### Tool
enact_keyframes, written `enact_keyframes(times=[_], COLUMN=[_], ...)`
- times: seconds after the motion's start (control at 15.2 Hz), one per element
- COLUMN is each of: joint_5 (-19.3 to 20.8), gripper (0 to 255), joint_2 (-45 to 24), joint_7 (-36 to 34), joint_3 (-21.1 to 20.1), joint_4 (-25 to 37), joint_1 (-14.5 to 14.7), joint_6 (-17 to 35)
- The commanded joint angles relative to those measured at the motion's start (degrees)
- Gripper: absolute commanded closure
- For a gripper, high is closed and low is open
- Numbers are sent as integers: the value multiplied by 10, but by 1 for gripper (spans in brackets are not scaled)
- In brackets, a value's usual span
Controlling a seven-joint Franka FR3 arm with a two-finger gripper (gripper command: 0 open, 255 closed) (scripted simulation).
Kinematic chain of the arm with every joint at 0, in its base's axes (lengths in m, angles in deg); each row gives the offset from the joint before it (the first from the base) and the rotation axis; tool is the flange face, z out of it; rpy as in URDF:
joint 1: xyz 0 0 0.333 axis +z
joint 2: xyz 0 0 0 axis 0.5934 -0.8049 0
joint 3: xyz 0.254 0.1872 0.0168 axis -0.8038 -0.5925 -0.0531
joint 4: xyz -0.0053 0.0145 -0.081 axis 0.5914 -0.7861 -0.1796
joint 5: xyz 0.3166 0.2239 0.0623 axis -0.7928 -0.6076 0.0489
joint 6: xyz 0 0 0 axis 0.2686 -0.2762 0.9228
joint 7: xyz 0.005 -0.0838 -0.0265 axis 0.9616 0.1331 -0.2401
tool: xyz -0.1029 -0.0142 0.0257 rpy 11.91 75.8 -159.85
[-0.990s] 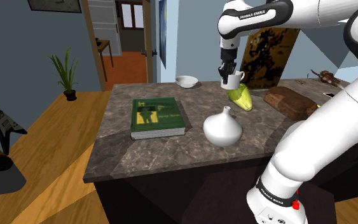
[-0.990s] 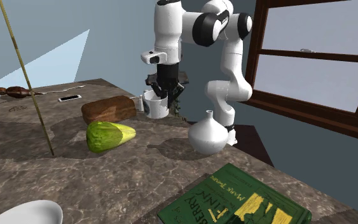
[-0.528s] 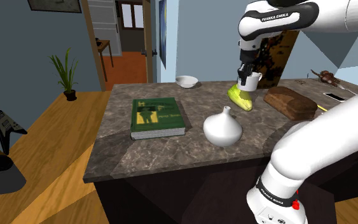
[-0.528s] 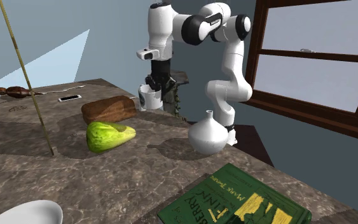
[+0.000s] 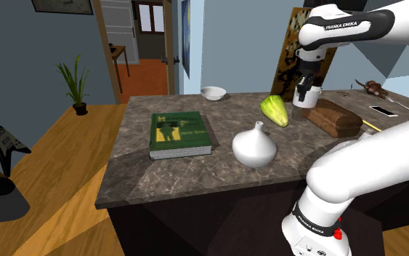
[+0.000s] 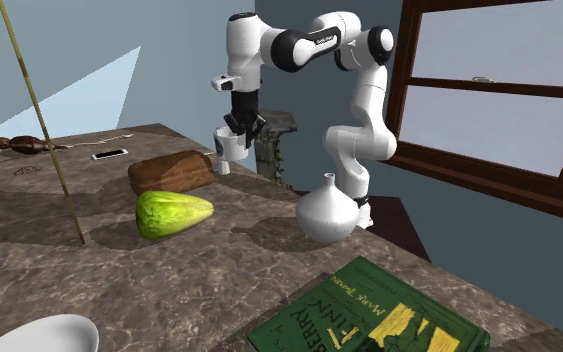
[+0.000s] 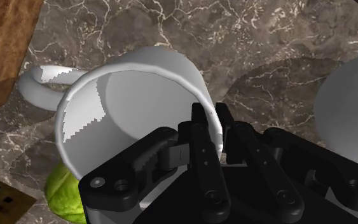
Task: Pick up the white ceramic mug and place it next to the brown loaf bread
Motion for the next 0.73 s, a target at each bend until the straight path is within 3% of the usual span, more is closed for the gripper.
enact_keyframes(times=[0.0,0.66], joint_5=[13,72], gripper=[255,255], joint_2=[4,16], joint_7=[30,164], joint_3=[20,127], joint_4=[9,45], joint_1=[-11,-53], joint_6=[-5,-1])
